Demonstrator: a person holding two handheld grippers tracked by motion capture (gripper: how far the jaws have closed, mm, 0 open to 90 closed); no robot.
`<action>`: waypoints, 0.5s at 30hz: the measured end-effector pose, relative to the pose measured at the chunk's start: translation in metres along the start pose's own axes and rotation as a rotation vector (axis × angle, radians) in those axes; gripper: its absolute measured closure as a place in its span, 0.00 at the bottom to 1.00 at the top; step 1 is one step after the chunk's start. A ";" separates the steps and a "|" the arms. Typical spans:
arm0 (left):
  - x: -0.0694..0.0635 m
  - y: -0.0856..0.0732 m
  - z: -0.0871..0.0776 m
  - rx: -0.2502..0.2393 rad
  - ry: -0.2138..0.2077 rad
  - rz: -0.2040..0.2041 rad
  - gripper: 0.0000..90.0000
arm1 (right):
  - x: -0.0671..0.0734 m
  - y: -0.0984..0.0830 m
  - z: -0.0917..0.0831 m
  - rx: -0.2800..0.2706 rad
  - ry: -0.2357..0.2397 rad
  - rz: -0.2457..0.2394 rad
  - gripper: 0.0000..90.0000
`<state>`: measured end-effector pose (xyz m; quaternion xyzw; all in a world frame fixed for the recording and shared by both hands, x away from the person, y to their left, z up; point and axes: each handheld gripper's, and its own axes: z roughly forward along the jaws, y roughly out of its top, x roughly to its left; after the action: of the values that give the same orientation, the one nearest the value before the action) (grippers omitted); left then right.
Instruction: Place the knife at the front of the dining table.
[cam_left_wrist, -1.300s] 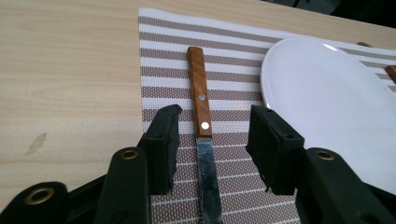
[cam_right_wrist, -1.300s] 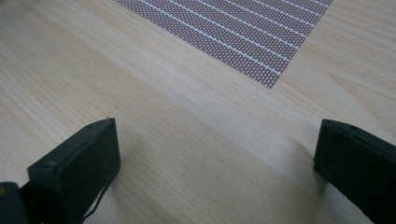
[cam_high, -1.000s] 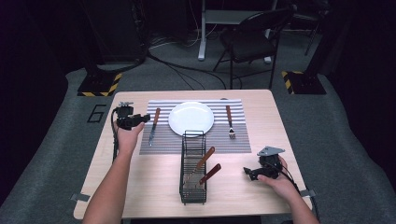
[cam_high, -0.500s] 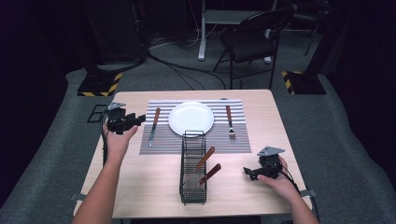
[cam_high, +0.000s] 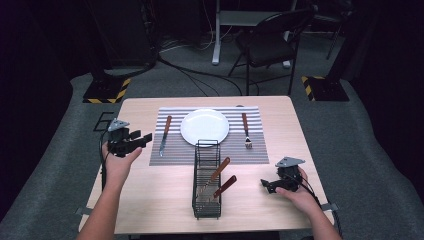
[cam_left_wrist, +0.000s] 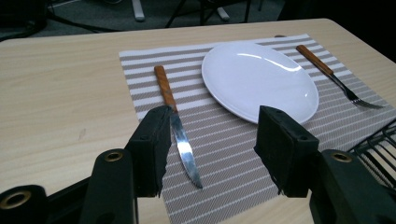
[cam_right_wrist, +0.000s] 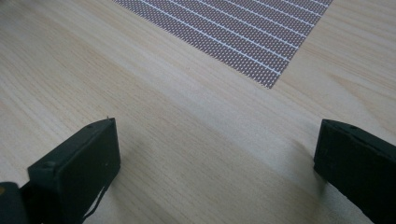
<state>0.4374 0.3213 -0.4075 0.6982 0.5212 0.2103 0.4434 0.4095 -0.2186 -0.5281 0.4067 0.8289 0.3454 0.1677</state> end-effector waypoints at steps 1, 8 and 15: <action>0.002 -0.003 -0.003 0.002 -0.001 -0.004 0.50 | 0.000 0.000 0.000 0.000 0.000 0.000 0.00; 0.009 -0.025 -0.010 0.024 0.020 -0.024 0.50 | 0.000 0.000 0.000 0.000 0.000 0.000 0.00; 0.014 -0.053 -0.010 0.085 0.026 -0.024 0.50 | 0.000 0.000 0.000 0.000 0.000 0.000 0.00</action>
<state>0.4064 0.3413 -0.4495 0.7074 0.5438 0.1916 0.4088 0.4095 -0.2187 -0.5281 0.4065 0.8290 0.3454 0.1678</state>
